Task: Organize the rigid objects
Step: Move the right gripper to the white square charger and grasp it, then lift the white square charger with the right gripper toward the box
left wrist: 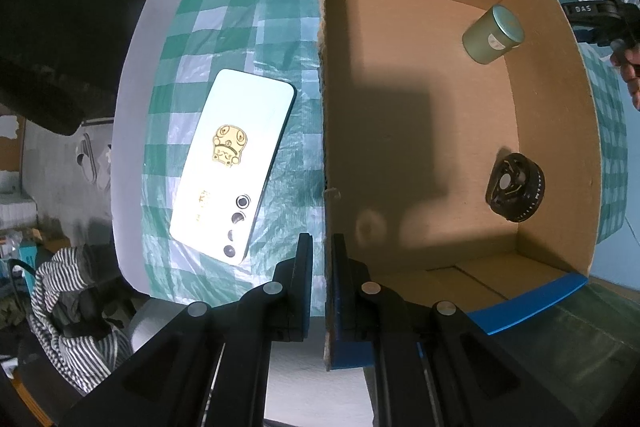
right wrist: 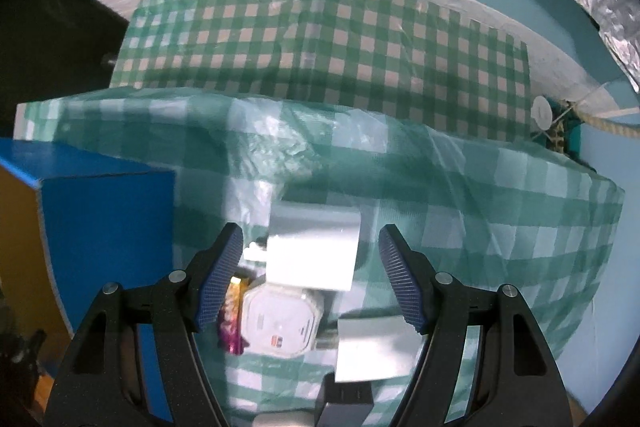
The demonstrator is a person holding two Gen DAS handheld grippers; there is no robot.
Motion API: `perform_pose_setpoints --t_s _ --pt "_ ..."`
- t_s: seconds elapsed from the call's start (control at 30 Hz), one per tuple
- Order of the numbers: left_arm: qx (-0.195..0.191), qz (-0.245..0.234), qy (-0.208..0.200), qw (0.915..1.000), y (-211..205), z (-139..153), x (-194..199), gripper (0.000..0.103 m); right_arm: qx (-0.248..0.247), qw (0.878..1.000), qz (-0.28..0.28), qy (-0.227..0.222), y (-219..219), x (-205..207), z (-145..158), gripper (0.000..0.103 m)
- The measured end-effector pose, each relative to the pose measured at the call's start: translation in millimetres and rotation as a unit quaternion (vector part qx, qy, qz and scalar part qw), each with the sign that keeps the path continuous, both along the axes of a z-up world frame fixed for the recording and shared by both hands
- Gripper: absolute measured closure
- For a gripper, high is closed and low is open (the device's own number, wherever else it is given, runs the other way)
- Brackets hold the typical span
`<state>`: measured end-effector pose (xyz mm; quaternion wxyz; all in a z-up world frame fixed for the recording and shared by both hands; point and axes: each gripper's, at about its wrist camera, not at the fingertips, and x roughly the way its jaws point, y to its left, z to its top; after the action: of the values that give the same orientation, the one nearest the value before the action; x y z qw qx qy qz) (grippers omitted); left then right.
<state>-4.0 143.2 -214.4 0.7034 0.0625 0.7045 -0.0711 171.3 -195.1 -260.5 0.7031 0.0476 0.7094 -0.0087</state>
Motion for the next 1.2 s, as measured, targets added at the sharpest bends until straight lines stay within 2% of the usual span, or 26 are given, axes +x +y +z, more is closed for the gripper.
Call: perform_pose_setpoints --t_s 0.23,0.37,0.47,0.57,0.63,0.7,0.87,1.2 --pt "0.0 0.006 0.003 1.0 1 -2 -2 0.094 -0.004 1.0 -0.002 0.019 0 2 -19 0.032" --pt "-0.001 0.008 0.003 1.0 2 -1 -3 0.094 -0.003 1.0 -0.006 0.025 1 2 -26 0.042" --pt "-0.002 0.008 0.004 1.0 2 -1 -3 0.094 -0.002 1.0 -0.012 0.028 1 2 -29 0.043" --pt "-0.001 0.007 0.003 1.0 2 -1 -3 0.094 -0.005 1.0 -0.013 0.025 2 2 -28 0.044" --pt "0.0 0.006 0.004 1.0 2 -2 -3 0.094 -0.013 1.0 -0.009 0.023 3 2 -28 0.051" --pt "0.0 0.004 0.004 1.0 1 -2 -2 0.094 -0.019 1.0 -0.002 0.02 4 2 -27 0.052" --pt "0.001 0.002 0.005 1.0 1 -2 -1 0.094 -0.019 1.0 0.002 0.011 4 1 -24 0.053" --pt "0.001 -0.002 0.002 1.0 -1 0 -2 0.094 -0.004 1.0 0.024 -0.005 13 -7 5 0.053"
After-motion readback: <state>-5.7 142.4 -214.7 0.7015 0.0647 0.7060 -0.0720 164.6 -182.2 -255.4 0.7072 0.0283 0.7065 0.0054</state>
